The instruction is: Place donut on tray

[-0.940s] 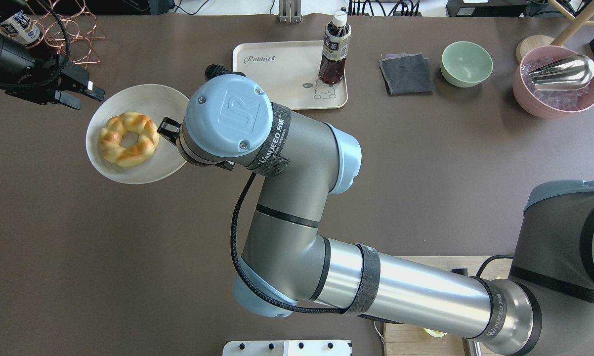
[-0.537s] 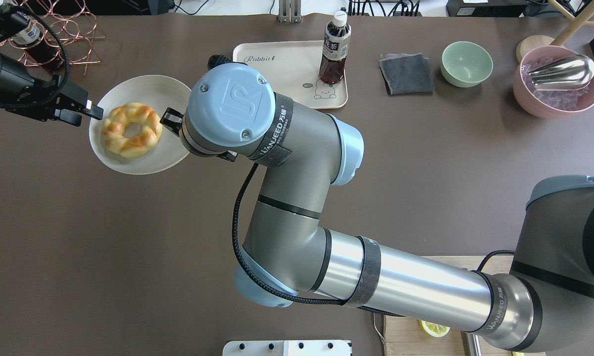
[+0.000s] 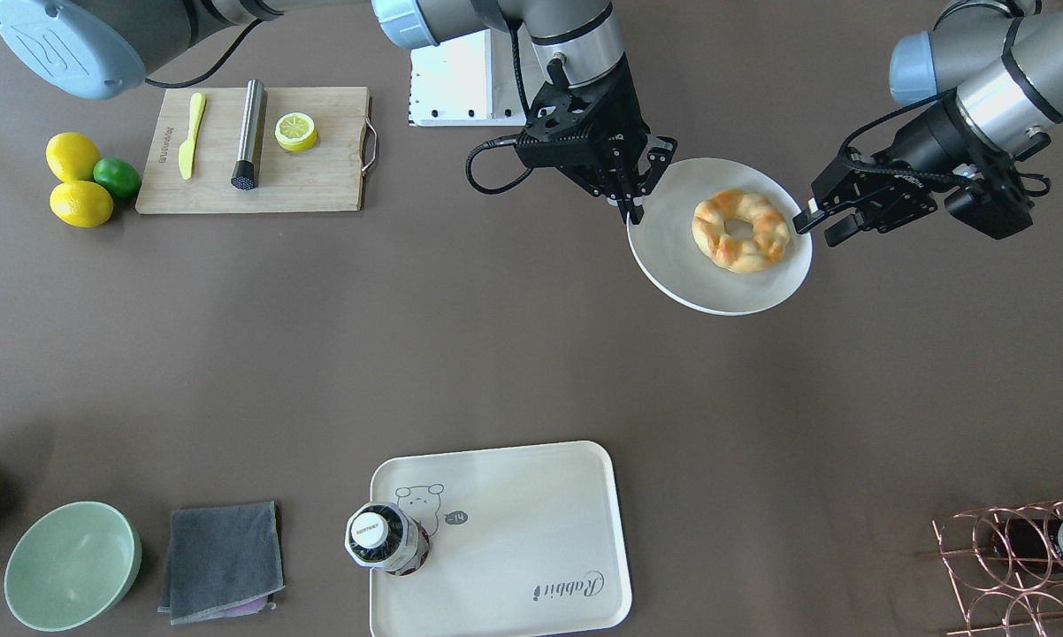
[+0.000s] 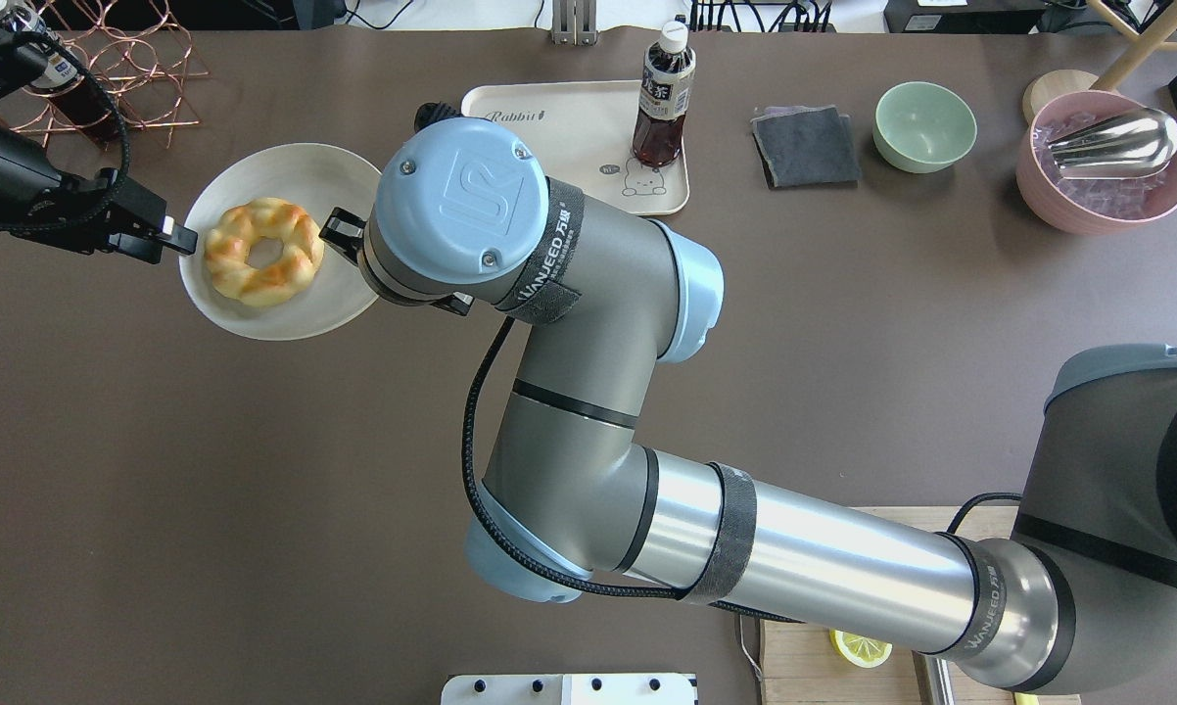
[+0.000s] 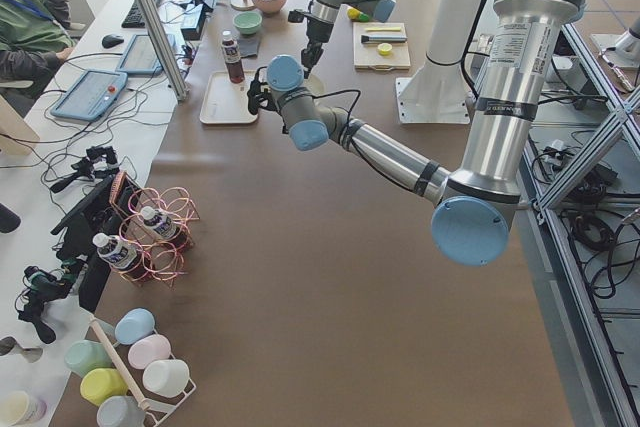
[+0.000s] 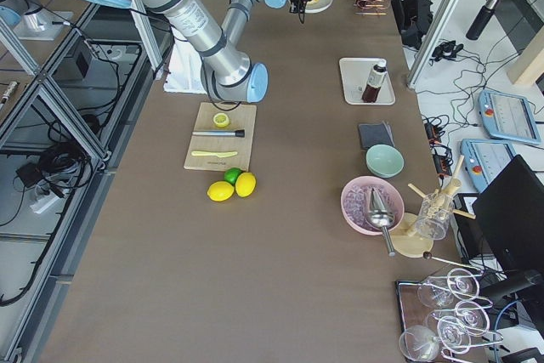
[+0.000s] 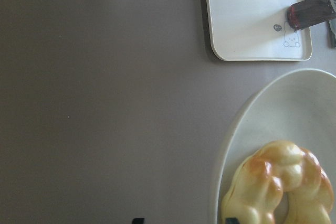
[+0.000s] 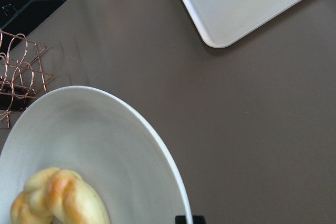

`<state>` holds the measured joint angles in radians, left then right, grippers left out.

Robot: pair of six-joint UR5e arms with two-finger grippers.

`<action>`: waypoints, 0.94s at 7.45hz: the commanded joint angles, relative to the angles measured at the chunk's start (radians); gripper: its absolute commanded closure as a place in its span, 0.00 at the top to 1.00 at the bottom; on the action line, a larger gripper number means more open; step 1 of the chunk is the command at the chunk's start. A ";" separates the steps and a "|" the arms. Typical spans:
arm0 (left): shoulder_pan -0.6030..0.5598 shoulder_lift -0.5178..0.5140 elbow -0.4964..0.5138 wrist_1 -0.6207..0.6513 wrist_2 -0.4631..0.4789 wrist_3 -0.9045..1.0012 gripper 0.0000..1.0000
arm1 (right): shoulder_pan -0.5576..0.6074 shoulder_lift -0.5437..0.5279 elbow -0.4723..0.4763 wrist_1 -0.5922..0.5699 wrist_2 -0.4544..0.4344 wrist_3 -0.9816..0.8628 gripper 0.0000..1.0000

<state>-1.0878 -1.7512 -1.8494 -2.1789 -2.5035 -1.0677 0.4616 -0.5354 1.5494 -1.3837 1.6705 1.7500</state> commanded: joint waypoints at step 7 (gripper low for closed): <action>0.032 -0.007 -0.020 -0.001 0.000 -0.014 0.23 | -0.001 0.002 -0.008 -0.002 0.000 0.002 0.00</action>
<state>-1.0665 -1.7578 -1.8590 -2.1798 -2.5035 -1.0778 0.4608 -0.5340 1.5436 -1.3859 1.6705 1.7518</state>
